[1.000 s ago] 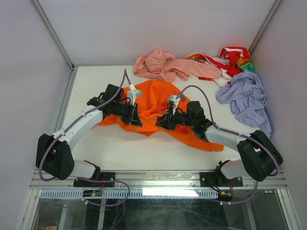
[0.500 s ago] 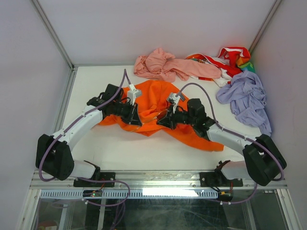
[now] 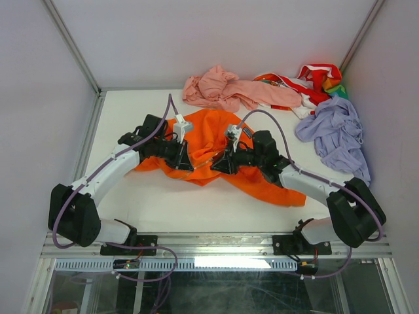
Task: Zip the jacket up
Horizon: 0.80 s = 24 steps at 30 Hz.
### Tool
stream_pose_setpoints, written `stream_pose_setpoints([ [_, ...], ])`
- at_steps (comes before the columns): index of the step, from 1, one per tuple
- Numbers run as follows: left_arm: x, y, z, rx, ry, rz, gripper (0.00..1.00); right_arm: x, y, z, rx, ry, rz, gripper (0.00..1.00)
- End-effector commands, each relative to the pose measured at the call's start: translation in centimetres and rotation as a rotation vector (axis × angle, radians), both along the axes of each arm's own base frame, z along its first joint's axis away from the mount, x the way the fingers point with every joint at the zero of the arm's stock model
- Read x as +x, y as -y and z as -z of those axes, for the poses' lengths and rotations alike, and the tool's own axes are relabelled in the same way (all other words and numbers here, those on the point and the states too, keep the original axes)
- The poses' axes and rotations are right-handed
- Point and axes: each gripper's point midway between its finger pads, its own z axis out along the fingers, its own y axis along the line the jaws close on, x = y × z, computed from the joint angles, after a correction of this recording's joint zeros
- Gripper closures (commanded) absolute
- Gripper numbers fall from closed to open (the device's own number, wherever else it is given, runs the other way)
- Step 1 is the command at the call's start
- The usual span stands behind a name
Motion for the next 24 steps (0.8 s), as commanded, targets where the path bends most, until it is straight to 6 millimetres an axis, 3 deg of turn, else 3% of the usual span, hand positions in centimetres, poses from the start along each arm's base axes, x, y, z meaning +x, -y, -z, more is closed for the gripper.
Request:
stream_pose_setpoints([
  [1, 0.3, 0.2, -2.2, -0.049, 0.069, 0.005, 1.00, 0.4, -1.1, -3.8, 0.090, 0.085, -0.043, 0.78],
  [14, 0.3, 0.1, -2.0, -0.042, 0.074, 0.004, 1.00, -0.3, 0.3, -3.6, 0.068, 0.059, -0.084, 0.78],
  [24, 0.4, 0.1, -1.9, -0.040, 0.073, 0.003, 1.00, 0.0, 0.4, -4.3, 0.082, 0.047, -0.079, 0.69],
])
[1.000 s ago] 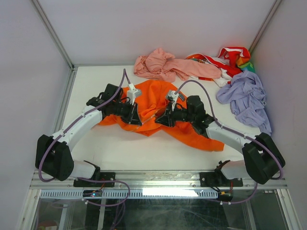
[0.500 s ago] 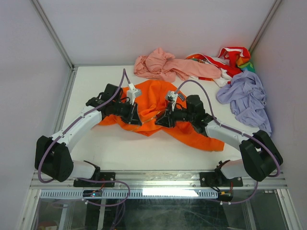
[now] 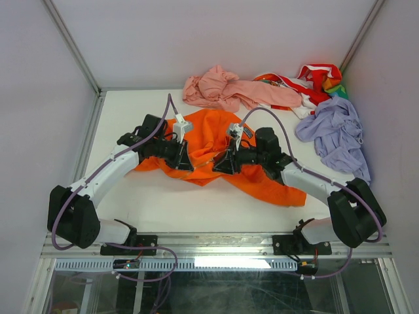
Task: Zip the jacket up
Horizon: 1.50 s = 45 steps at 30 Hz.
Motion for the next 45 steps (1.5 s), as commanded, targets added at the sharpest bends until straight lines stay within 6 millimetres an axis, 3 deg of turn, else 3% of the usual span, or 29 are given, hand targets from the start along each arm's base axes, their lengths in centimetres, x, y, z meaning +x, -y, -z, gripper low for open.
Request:
stream_pose_setpoints([
  [1, 0.4, 0.1, -1.6, -0.035, 0.063, 0.003, 1.00, 0.6, -0.3, -3.9, 0.073, 0.084, -0.013, 0.69],
  [6, 0.4, 0.1, -1.5, -0.033, 0.062, 0.004, 1.00, 0.8, 0.0, -4.0, 0.077, 0.082, -0.003, 0.75],
  [15, 0.5, 0.1, -1.7, -0.035, 0.064, 0.002, 1.00, 1.2, 0.2, -3.5, 0.061, 0.085, 0.018, 1.00],
  [18, 0.4, -0.1, -1.7, -0.025, 0.060, 0.000, 1.00, 3.2, 1.1, -3.1, -0.013, 0.135, 0.130, 1.00],
  [21, 0.3, -0.7, -1.6, 0.008, 0.069, -0.015, 1.00, 6.6, 3.9, -2.7, -0.155, 0.207, 0.360, 1.00],
  [24, 0.3, -1.2, -1.6, 0.037, 0.080, -0.028, 1.00, 9.5, 7.3, -4.3, -0.241, 0.305, 0.589, 1.00],
  [27, 0.3, -1.4, -1.9, 0.049, 0.092, -0.035, 1.00, 11.2, 10.2, -5.8, -0.301, 0.382, 0.752, 1.00],
  [32, 0.6, -1.7, -2.5, 0.059, 0.119, -0.049, 1.00, 13.2, 15.6, -6.0, -0.468, 0.422, 1.021, 1.00],
  [34, 0.7, -1.8, -2.8, 0.060, 0.133, -0.055, 1.00, 13.3, 16.8, -6.5, -0.481, 0.430, 1.076, 1.00],
  [37, 0.7, -1.9, -3.1, 0.059, 0.142, -0.059, 1.00, 13.1, 16.7, -7.7, -0.449, 0.442, 1.064, 1.00],
  [40, 1.1, -2.1, -3.8, 0.061, 0.171, -0.084, 1.00, 11.9, 14.9, -9.4, -0.377, 0.477, 0.933, 1.00],
  [42, 1.7, -2.1, -5.0, 0.047, 0.218, -0.112, 0.99, 10.8, 13.9, -11.4, -0.286, 0.503, 0.880, 1.00],
  [44, 2.4, -2.2, -6.9, 0.021, 0.290, -0.150, 0.90, 9.9, 13.9, -13.5, -0.222, 0.531, 0.874, 0.99],
  [45, 2.7, -2.3, -8.2, 0.003, 0.330, -0.170, 0.87, 9.6, 14.1, -14.4, -0.202, 0.542, 0.883, 0.93],
])
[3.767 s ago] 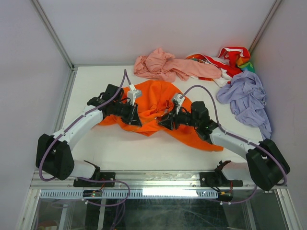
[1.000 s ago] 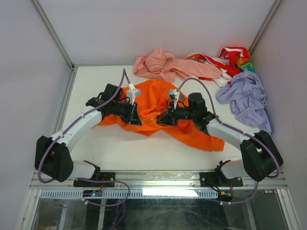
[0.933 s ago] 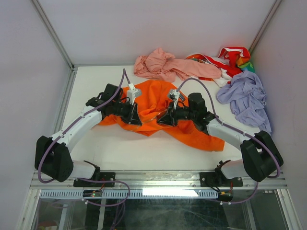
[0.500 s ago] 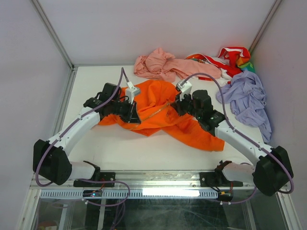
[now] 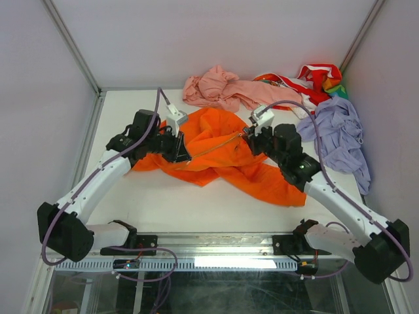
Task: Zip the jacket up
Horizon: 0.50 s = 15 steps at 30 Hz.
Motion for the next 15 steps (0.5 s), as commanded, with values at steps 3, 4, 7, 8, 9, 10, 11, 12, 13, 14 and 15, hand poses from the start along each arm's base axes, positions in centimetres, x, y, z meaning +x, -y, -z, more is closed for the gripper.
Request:
stream_pose_setpoints([
  [3, 1.5, -2.4, -8.9, -0.060, 0.268, -0.179, 0.69, 0.0, 5.3, -11.5, 0.100, 0.295, 0.172, 0.64],
  [4, 1.7, -2.8, -10.4, -0.078, 0.317, -0.209, 0.61, -0.4, 5.9, -12.5, 0.110, 0.317, 0.188, 0.50],
  [7, 1.8, -4.6, -14.7, -0.115, 0.452, -0.324, 0.39, -1.5, 8.3, -14.9, 0.130, 0.369, 0.275, 0.22],
  [8, 1.7, -5.4, -16.1, -0.130, 0.490, -0.372, 0.30, -1.9, 9.2, -15.5, 0.132, 0.381, 0.310, 0.18],
  [9, 1.7, -6.3, -17.4, -0.139, 0.527, -0.426, 0.21, -2.2, 10.4, -15.9, 0.134, 0.392, 0.361, 0.10],
  [10, 1.5, -7.3, -18.6, -0.151, 0.565, -0.478, 0.05, -2.6, 11.7, -16.3, 0.138, 0.401, 0.420, 0.02],
  [11, 1.2, -8.3, -19.7, -0.165, 0.602, -0.530, 0.01, -3.1, 13.5, -16.9, 0.148, 0.416, 0.501, 0.01],
  [12, 0.9, -9.4, -20.6, -0.175, 0.635, -0.584, 0.01, -3.7, 14.8, -17.2, 0.152, 0.427, 0.554, 0.01],
  [13, 0.7, -10.6, -21.2, -0.182, 0.663, -0.643, 0.01, -4.3, 16.2, -17.5, 0.159, 0.439, 0.614, 0.01],
  [14, 0.4, -11.7, -21.9, -0.192, 0.689, -0.699, 0.01, -5.1, 17.4, -17.8, 0.175, 0.453, 0.659, 0.01],
  [15, 0.0, -12.9, -22.4, -0.206, 0.713, -0.759, 0.01, -5.8, 18.5, -18.1, 0.190, 0.470, 0.700, 0.01],
])
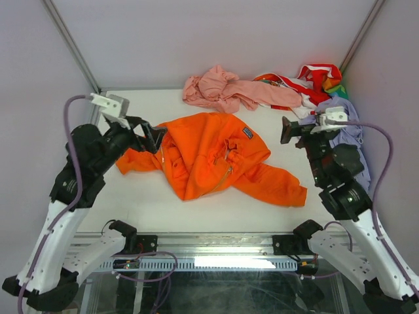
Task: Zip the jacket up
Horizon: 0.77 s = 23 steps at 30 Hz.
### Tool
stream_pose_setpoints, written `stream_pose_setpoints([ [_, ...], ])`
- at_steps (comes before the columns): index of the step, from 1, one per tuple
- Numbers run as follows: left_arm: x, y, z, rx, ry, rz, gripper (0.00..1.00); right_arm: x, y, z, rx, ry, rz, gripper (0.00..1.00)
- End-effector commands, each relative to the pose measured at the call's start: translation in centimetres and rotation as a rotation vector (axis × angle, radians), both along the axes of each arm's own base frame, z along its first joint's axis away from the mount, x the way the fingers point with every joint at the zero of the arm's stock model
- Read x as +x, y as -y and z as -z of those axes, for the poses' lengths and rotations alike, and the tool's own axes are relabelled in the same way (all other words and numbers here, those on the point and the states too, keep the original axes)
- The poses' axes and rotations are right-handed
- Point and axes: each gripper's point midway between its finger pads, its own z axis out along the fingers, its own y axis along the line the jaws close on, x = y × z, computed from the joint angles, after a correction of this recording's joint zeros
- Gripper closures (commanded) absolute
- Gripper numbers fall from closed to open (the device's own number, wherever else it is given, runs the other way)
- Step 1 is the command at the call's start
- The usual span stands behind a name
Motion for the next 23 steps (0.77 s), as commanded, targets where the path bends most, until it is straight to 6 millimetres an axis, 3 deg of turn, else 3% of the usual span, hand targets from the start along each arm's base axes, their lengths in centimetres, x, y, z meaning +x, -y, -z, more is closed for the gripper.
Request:
stream_pose_setpoints([
  [1, -0.4, -6.2, -5.1, -0.141, 0.180, -0.327, 0.01, -2.9, 6.8, -2.4, 0.095, 0.078, 0.283, 0.01],
  [5, -2.9, -10.7, -6.3, -0.309, 0.274, -0.523, 0.01, -5.2, 9.5, -2.2, 0.202, 0.102, 0.372, 0.01],
  [9, -4.6, -12.9, -6.3, -0.423, 0.327, -0.600, 0.01, -5.6, 10.4, -1.1, 0.253, 0.071, 0.418, 0.01],
  [14, -4.8, -13.6, -5.8, -0.437, 0.335, -0.633, 0.01, -5.0, 9.8, 0.0, 0.252, 0.022, 0.417, 0.01],
  [23, -4.3, -13.2, -5.3, -0.419, 0.310, -0.625, 0.01, -4.1, 8.4, 0.1, 0.263, 0.026, 0.359, 0.01],
])
